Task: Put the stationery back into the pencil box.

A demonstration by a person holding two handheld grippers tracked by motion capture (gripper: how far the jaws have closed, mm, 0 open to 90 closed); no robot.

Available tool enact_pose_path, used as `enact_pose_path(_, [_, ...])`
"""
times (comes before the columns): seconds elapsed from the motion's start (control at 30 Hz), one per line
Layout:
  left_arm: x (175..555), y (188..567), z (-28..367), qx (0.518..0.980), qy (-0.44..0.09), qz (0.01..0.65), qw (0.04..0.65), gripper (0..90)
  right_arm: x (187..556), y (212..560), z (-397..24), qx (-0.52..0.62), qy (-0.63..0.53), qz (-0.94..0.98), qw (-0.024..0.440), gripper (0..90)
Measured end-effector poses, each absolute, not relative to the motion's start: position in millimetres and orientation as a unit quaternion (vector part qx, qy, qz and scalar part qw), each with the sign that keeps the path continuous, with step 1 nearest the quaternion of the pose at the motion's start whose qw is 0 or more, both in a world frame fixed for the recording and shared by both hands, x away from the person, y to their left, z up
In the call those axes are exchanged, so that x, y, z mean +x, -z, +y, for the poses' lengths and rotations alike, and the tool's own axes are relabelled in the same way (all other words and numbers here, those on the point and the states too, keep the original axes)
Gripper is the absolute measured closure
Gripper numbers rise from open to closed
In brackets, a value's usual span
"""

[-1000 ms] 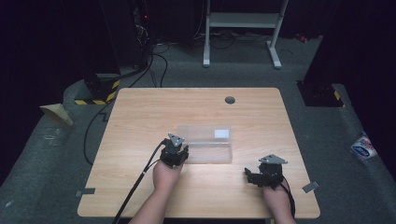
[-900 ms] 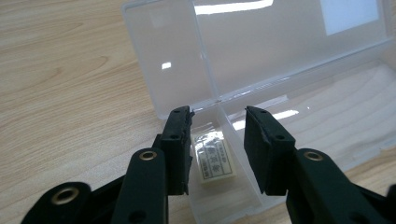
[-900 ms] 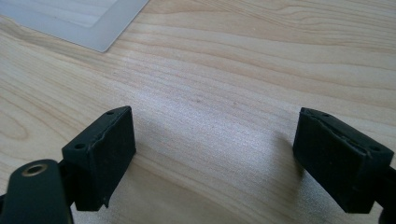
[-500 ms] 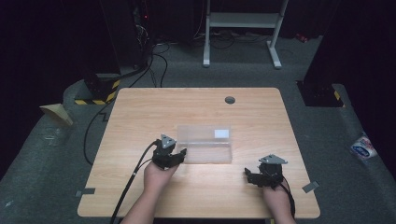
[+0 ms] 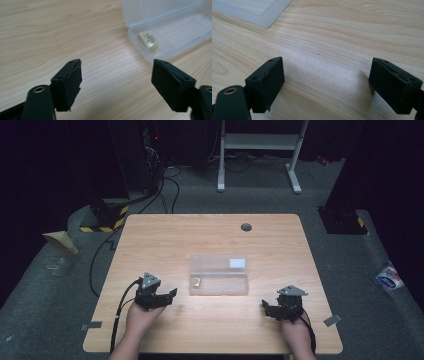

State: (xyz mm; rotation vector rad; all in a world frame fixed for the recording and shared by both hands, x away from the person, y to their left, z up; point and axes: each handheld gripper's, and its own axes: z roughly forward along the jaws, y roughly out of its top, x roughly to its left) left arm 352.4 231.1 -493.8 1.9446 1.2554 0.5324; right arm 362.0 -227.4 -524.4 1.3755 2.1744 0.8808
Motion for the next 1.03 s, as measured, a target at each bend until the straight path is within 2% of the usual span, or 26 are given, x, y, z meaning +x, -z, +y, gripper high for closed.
enact_pose_path(0.23, [331,514,266,0.772,-0.221,0.495,0.332,16.2,362,525,-227,0.495,-0.318,0.781,0.21,12.7])
enact_pose_path(0.43, [317,527,283,0.768,-0.216,0.504,0.331,16.5,362,524,-228,0.494,-0.316,0.782,0.211,12.7])
enact_pose_path(1.03, [314,529,284,0.768,-0.224,0.497,0.337,20.3,360,524,-225,0.494,-0.316,0.781,0.213,12.2])
